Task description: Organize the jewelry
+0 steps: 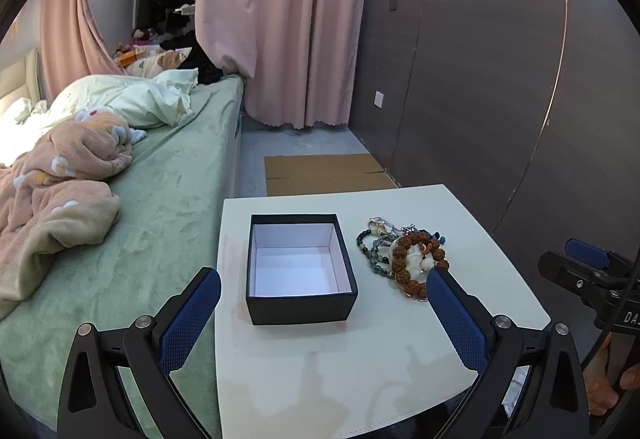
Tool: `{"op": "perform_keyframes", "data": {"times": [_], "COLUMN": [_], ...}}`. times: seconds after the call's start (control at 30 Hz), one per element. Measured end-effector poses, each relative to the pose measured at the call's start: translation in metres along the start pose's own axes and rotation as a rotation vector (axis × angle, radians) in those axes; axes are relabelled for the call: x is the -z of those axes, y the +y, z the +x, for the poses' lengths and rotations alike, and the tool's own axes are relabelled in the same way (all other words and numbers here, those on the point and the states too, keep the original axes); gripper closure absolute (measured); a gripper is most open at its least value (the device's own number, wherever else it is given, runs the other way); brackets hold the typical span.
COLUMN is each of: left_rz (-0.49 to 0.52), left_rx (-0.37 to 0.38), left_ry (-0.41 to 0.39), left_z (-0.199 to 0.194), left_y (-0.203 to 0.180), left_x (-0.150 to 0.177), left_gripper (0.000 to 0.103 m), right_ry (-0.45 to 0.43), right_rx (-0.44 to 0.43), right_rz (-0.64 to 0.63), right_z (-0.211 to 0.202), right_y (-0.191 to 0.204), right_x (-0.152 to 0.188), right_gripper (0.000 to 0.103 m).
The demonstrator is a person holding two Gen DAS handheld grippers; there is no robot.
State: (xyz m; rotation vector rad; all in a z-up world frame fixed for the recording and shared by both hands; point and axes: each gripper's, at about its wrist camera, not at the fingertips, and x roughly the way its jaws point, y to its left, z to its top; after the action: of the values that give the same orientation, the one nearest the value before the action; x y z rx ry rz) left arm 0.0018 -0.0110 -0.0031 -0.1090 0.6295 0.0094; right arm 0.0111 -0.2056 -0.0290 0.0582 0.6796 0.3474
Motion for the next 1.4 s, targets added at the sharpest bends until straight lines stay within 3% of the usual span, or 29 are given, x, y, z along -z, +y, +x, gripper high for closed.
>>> {"op": "perform_keyframes", "data": {"times": [1.4], "left_rz": [0.001], "left_rx": [0.015], "left_ry": [-0.008], "left_z": [0.0038], "left_y": [-0.0016], "left_x": [0.0039], "left_gripper": [0.001], "right_ry": [0.004], "right_rx": [-0.002], "right_rz": [-0.007], "right_z": [0.0013], "right_y": [-0.0016], "right_x": [0.0006], "right_gripper": [0.0]}}
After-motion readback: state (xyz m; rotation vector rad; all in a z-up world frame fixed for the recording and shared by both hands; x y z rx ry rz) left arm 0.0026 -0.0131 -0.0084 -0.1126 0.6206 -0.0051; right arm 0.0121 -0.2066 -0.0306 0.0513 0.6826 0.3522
